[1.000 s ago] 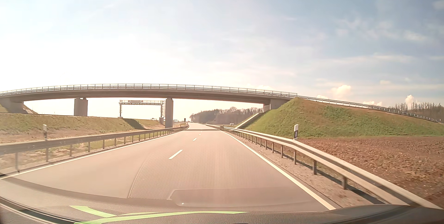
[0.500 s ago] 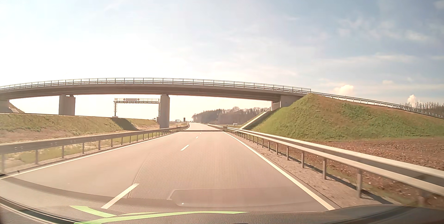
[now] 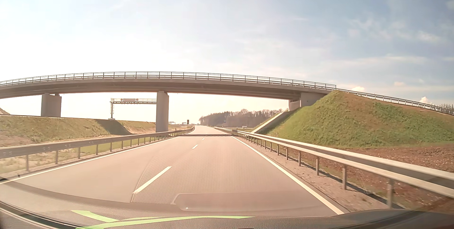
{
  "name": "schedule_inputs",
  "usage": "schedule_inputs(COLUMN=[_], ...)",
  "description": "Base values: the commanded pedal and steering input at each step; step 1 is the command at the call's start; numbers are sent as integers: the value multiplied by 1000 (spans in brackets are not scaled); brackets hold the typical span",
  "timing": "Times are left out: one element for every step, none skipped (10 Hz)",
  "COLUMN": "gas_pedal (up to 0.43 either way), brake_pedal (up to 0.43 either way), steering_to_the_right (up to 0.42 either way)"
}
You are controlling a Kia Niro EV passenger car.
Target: Follow the waypoints while adhering to traffic rules and regulations
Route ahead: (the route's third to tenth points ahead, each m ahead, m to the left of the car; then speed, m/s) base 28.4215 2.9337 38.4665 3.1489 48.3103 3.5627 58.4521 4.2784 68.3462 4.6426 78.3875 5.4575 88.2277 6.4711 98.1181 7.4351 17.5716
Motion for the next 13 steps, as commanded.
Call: schedule_inputs(gas_pedal=[130,130,130,130,130,130,130,130,130,130,130,130,130], brake_pedal=[0,0,0,0,0,0,0,0,0,0,0,0,0], steering_to_the_right=[-10,-11,-10,-9,-4,-3,-3,-3,-3,-3,-3,-3,-3])
